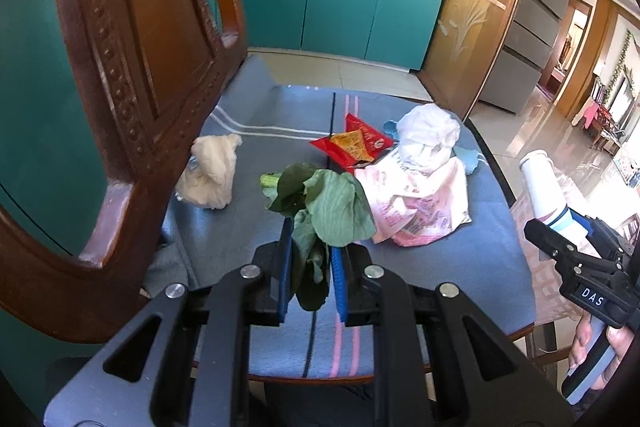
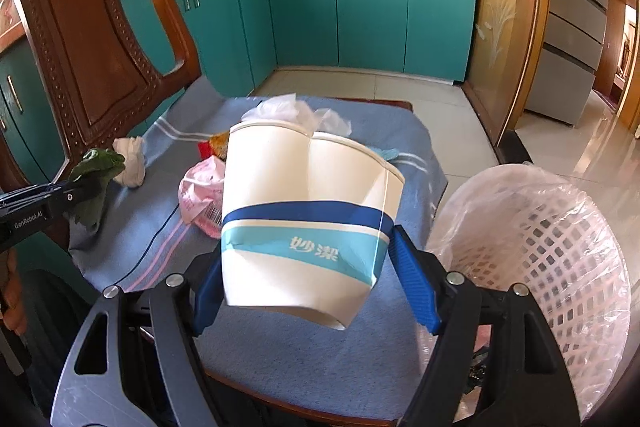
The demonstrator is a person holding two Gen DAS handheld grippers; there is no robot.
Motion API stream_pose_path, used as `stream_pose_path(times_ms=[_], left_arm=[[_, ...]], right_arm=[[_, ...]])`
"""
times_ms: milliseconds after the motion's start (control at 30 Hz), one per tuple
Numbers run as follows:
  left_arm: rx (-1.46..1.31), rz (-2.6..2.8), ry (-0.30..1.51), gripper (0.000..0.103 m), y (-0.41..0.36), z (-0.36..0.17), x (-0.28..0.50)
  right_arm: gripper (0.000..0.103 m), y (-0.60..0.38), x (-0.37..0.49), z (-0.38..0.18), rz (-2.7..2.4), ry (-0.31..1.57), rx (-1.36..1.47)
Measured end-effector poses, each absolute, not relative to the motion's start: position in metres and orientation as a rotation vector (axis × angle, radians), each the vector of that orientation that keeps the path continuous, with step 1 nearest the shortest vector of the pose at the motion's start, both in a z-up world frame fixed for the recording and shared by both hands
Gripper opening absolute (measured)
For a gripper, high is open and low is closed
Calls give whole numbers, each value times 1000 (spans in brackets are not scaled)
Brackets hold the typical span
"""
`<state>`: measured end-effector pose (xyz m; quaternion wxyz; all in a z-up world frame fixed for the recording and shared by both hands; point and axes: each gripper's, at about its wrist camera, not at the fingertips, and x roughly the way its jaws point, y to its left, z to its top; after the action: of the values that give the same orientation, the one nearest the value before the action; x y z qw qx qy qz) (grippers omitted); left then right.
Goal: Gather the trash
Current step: 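Carry the cup and greens over the pink mesh basket and open both grippers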
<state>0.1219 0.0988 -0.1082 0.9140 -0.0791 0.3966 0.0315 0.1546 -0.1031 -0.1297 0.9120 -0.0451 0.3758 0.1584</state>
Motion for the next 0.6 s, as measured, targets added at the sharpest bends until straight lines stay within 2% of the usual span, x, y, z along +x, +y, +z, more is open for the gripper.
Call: stream_pose_path(times_ms=[367,600], left_arm=[[-95,-81,760,19,36,-78,142],[-23,-248,760,19,-43,-71,164]], right_arm=[[74,-174,147,-104,172,706,-21],[74,-246,126,-95,2,673,24]])
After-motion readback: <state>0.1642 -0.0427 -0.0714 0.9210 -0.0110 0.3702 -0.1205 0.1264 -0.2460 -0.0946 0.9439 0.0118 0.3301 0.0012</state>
